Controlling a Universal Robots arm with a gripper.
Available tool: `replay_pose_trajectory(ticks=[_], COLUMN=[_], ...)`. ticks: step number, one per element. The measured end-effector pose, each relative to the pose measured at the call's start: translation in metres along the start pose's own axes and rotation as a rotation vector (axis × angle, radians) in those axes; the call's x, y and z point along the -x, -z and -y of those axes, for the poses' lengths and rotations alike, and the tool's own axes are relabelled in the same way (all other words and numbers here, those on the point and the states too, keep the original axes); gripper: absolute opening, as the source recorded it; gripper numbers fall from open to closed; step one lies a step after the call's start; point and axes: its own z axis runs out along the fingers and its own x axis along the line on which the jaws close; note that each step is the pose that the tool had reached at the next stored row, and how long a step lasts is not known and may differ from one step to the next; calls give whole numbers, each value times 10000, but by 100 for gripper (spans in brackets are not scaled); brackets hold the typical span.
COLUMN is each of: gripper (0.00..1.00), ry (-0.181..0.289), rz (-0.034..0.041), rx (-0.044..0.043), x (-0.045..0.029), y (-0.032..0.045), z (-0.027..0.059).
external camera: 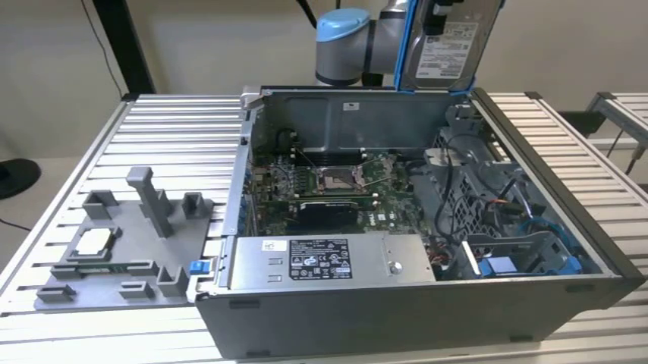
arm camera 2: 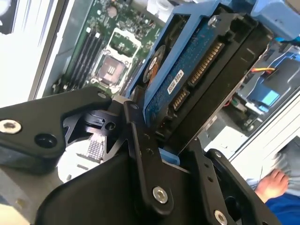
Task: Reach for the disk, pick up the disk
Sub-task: 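Pick up the disk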
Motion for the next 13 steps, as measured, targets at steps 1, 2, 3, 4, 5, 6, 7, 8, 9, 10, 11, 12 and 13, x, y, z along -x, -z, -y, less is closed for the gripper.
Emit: replay_pose_trajectory(ticks=[1, 2, 3, 4, 5, 6, 7, 8, 9, 10, 11, 12, 13], gripper=[0, 0, 0, 0, 0, 0, 0, 0, 0, 0, 0, 0, 0], ry=[2, 1, 2, 3, 2, 4, 4, 5, 5, 6, 4, 3, 4], rz=[-2, -2, -2, -1, -2, 0, 0, -1, 0, -1, -1, -1, -1], rx=[1, 1, 1, 1, 0, 0, 0, -1, 0, 0, 0, 1, 0], x=[1, 3, 5, 7, 8, 10, 12, 14, 15, 15, 15, 15, 14], y=[0, 0, -1, -2, -3, -4, -5, -5, -5, -5, -6, -5, -5], z=[31, 69, 114, 159, 204, 249, 293, 331, 342, 343, 343, 343, 344])
